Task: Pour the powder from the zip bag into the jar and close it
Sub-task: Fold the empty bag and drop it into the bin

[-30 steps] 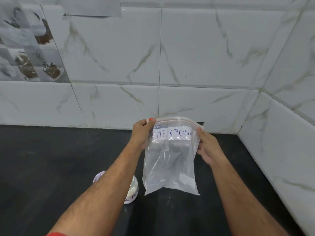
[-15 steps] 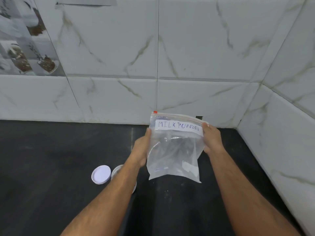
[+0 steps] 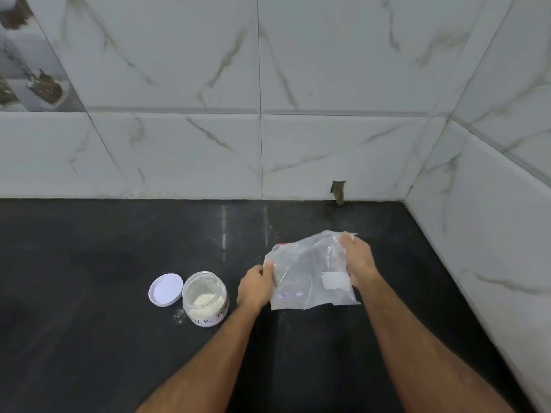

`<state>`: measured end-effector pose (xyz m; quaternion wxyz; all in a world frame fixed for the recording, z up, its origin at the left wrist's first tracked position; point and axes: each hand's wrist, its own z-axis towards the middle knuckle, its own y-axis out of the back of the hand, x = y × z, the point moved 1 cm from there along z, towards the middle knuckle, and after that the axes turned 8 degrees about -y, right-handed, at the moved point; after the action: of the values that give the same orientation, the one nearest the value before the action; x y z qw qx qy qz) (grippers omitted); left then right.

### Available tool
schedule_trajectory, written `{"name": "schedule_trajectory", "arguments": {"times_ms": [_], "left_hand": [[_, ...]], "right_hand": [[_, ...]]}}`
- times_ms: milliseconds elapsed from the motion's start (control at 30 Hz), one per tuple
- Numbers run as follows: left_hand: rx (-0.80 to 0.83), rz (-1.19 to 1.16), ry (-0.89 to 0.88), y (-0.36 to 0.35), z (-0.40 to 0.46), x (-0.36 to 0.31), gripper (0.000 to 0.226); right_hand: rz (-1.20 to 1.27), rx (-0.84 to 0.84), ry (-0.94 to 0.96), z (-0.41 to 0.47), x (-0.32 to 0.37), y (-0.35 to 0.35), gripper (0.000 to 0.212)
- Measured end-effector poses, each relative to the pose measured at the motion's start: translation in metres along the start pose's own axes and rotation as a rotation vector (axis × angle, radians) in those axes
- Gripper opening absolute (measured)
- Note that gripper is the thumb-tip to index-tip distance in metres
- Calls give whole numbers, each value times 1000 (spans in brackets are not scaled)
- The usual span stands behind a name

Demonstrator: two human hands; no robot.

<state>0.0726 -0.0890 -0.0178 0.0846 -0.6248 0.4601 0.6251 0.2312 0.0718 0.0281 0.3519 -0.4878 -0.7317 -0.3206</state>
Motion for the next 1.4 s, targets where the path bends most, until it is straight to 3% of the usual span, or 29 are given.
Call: {"name": "schedule_trajectory", "arguments": {"times_ms": [133, 367, 533, 633, 767, 900, 1033, 1100, 1233, 1400], "left_hand": [[40, 207, 66, -10, -10, 6, 70], [-37, 291, 18, -16, -12, 5, 62], [-72, 337, -117, -1, -7, 10, 54], [-61, 304, -190, 6, -5, 14, 56], [13, 245, -171, -4, -11, 20, 51], [224, 425, -75, -8, -17, 28, 59], [168, 518, -13, -6, -7, 13, 70], [160, 360, 21, -9, 4, 4, 60], [249, -304, 228, -19, 15, -8, 39], [254, -545, 302, -20, 22, -25, 26]], "right_hand": [[29, 20, 80, 0, 4, 1, 25], [105, 21, 135, -3, 6, 1, 26], [-25, -33, 143, 8, 13, 20, 27], [-90, 23, 149, 23, 14, 37, 29], [-111, 15, 31, 36, -4, 45, 30], [-70, 83, -215, 43, -29, 51, 26], [-118, 151, -208, 42, -38, 51, 35], [-77, 174, -139, 41, -37, 51, 38], [-42, 292, -41, 35, -32, 56, 39], [-54, 355, 82, 33, -16, 64, 35]]}}
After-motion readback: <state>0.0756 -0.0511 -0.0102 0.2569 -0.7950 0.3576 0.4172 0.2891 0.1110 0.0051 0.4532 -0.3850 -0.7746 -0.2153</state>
